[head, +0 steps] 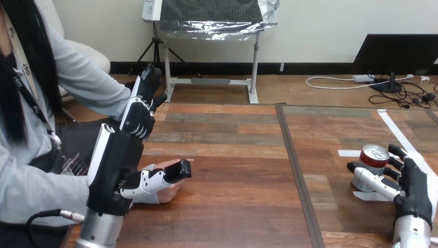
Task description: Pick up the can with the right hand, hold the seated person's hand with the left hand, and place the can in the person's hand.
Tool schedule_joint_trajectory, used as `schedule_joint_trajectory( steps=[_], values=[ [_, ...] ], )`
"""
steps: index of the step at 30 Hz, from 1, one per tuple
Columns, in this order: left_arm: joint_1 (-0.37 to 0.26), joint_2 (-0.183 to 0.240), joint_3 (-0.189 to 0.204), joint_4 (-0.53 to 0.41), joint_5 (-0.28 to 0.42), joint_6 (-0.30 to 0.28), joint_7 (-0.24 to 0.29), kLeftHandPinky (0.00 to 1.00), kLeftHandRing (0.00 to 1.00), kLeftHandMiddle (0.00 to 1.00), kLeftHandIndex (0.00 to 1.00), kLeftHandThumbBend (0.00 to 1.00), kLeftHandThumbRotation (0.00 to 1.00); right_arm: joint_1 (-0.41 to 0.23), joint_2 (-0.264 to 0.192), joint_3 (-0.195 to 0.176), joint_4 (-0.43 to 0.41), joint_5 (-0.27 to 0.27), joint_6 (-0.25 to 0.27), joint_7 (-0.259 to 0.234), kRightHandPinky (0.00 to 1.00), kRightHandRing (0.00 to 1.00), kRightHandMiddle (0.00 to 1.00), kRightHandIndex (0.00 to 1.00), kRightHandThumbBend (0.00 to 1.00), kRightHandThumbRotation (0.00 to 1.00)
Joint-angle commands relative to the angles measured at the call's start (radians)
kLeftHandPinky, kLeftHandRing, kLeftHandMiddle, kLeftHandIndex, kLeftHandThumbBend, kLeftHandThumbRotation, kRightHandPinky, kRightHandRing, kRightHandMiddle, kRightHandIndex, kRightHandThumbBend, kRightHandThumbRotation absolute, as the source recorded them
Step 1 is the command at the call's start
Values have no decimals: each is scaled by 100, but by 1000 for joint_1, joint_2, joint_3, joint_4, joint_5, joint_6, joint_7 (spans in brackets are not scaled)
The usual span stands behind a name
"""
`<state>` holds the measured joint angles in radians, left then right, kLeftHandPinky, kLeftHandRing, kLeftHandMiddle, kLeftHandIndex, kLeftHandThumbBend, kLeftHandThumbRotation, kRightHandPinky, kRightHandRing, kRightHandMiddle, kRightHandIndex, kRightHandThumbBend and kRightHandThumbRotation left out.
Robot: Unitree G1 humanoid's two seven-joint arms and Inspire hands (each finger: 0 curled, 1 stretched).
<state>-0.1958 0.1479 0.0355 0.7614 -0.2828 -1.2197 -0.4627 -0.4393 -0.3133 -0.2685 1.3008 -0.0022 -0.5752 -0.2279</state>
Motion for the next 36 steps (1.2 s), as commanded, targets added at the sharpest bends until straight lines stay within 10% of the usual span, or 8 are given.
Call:
schedule_joint_trajectory(
  steps=[1,13,36],
  values=[
    [-33,14,8,-57,-21,-3,-9,95,100,100,100,100,53,-101,-9,-6,-12,6,-6,-9,59,64,67,69,88,0],
    [-32,13,8,-67,-30,2,-21,96,100,100,100,100,52,-117,-5,-29,-21,34,7,14,37,42,53,56,83,0],
    [-35,12,7,-67,-27,3,-28,96,100,100,99,100,53,-117,-3,-35,-39,59,-31,23,32,38,47,51,79,0]
  ],
)
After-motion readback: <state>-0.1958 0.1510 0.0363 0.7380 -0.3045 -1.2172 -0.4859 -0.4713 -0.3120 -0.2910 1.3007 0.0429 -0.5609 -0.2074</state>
